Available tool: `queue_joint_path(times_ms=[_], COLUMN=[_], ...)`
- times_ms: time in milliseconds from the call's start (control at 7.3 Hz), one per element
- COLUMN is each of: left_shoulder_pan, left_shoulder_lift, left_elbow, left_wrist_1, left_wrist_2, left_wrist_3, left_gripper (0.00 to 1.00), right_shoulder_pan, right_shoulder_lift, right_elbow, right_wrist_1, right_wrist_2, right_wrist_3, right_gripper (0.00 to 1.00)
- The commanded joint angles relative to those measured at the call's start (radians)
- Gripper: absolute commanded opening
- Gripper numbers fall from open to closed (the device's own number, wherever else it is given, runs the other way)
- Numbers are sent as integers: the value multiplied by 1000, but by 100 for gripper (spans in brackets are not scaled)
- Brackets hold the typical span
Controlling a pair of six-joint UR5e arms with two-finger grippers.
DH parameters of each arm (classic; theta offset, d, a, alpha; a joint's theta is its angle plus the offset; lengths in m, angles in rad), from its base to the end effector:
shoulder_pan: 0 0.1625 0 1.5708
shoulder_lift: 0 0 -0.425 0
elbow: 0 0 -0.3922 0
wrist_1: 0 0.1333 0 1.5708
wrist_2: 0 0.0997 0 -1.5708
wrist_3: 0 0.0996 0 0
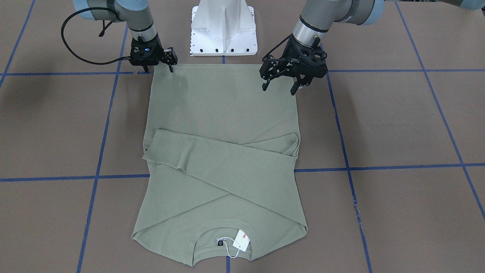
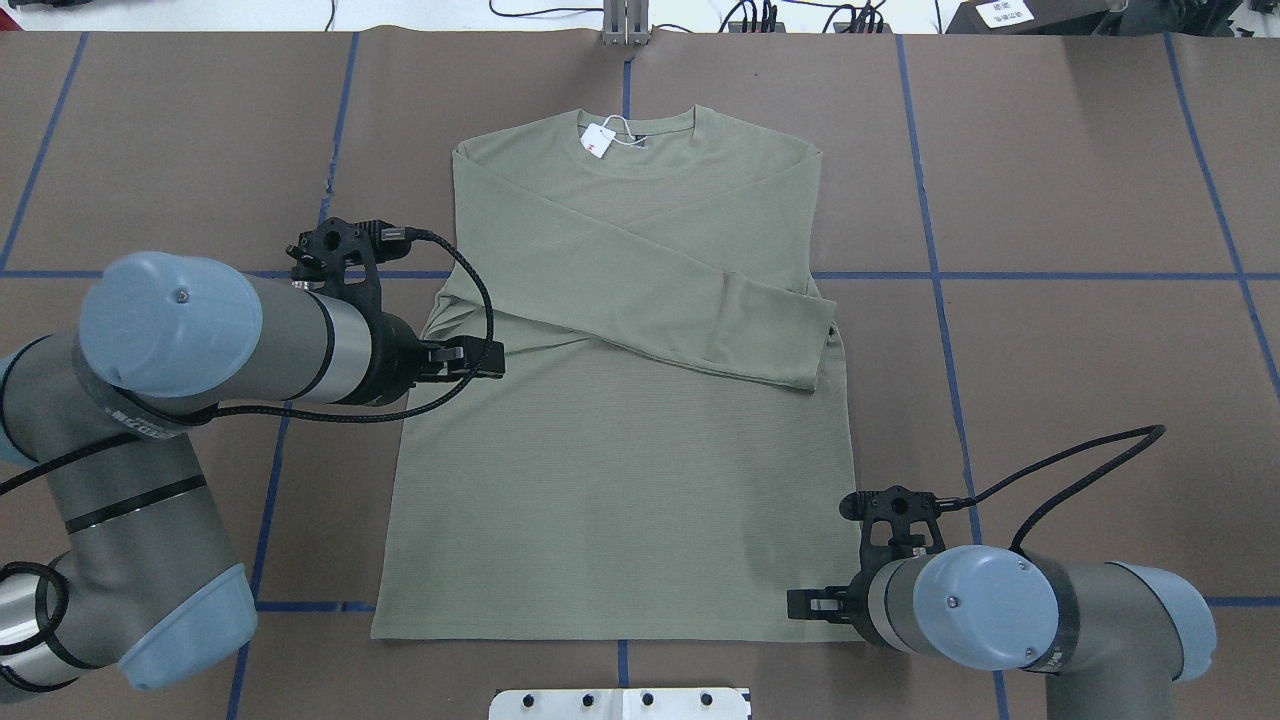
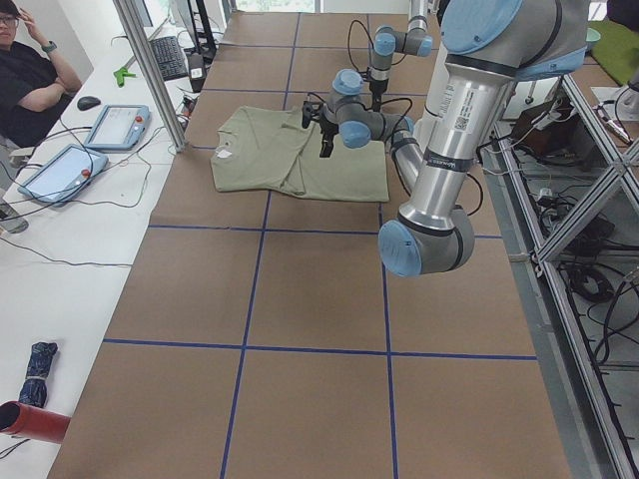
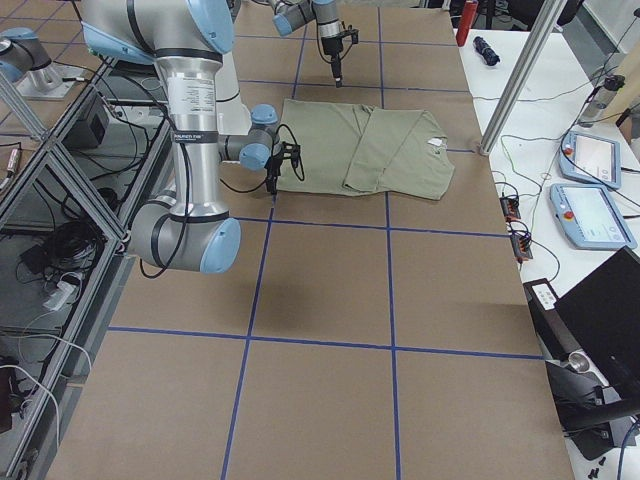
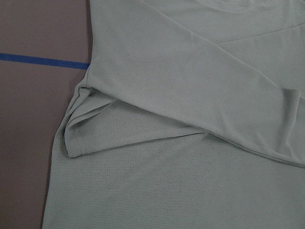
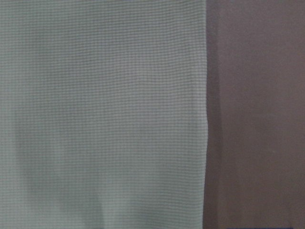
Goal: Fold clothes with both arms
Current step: 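Move the left gripper to the shirt side while the right gripper reaches the hem corner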
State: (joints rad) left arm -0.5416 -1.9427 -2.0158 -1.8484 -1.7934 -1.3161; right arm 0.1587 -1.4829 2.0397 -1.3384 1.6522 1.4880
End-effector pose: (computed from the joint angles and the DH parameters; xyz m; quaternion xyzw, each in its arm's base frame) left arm 0.4181 -0.3815 0.2285 0.1131 0.5134 -0.0641 0.8482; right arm -0.4847 -0.2044 0.3778 0.0090 -0.3858 0.0194 0.9223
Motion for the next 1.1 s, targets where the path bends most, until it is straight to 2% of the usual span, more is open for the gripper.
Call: queue_joint_path(times_ms=[0, 137, 274, 548, 685, 822, 959], left_shoulder_pan=[0, 0, 0, 0, 0, 0, 2], left_shoulder_lift=[-1, -1, -2, -4, -8, -9, -9], left_elbow=[0, 0, 2, 5, 5, 5, 11], left_wrist_1=[0, 0, 0, 0, 0, 0, 0], left_wrist_2=[-1, -3, -3, -4, -4, -4, -3], left_wrist_3=[0, 1, 2, 3, 2, 3, 2], left_gripper=[100, 100, 100, 100, 100, 100, 100], right_shoulder_pan=[4, 4, 4, 2, 4, 2, 2], right_shoulder_lift=[-5, -7, -13, -22, -23, -25, -26], right_elbow=[16, 16, 16, 16, 16, 16, 17], right_wrist_1=[1, -1, -1, -1, -1, -1, -1], right_wrist_2=[1, 1, 1, 4, 11, 12, 9], right_wrist_3=[0, 3, 23, 32, 37, 50, 51], right_gripper=[99, 99, 92, 91, 80, 60, 35])
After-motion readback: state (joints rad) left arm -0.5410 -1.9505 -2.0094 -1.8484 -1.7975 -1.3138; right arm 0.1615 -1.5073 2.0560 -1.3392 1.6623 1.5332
